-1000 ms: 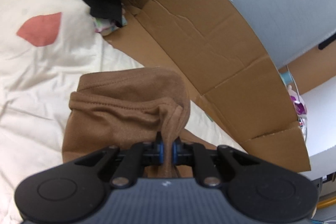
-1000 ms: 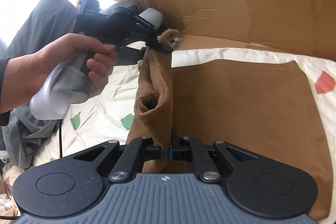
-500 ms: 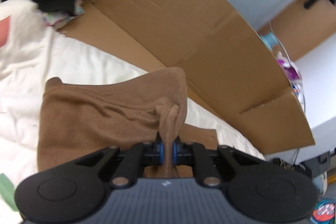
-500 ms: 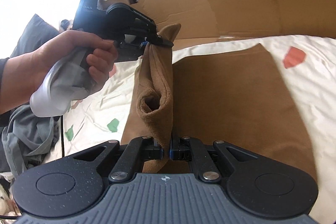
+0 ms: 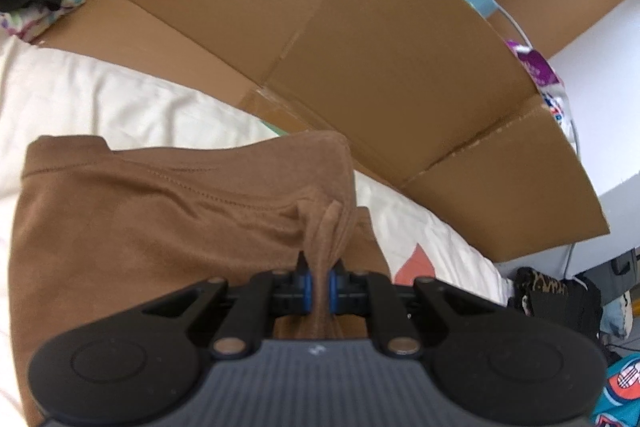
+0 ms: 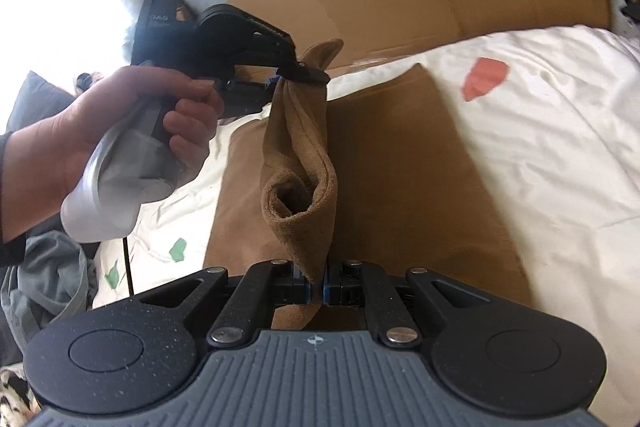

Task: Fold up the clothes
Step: 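Lift the held brown shirt edge with both tools and fold it over the shirt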

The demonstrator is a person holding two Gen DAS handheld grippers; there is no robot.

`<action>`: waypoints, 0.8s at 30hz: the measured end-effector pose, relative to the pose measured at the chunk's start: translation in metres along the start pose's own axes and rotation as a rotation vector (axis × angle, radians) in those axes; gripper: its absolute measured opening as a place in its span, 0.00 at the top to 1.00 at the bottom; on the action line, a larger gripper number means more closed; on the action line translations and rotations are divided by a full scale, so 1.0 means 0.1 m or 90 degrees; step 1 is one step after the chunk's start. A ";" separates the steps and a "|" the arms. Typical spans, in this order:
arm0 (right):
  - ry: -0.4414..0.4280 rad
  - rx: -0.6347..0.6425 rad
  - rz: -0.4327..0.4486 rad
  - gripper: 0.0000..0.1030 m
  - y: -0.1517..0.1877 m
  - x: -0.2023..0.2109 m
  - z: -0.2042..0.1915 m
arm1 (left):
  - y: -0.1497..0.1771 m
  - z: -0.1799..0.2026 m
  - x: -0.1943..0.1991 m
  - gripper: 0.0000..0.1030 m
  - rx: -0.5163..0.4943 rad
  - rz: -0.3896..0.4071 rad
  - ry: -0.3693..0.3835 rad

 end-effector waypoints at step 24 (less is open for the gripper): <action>0.022 -0.182 -0.021 0.98 0.24 -0.06 0.74 | 0.27 0.40 -0.66 0.90 -0.078 -0.068 -0.067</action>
Point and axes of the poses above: each gripper's, at about its wrist camera, not at the fingertips, and x roughly against the way its jaws point, z to its right, y to its underside, the point moved 9 cm from there along -x, roughly the way its jaws point, and after that the axes turned 1 degree about y, right-handed, at the moved point
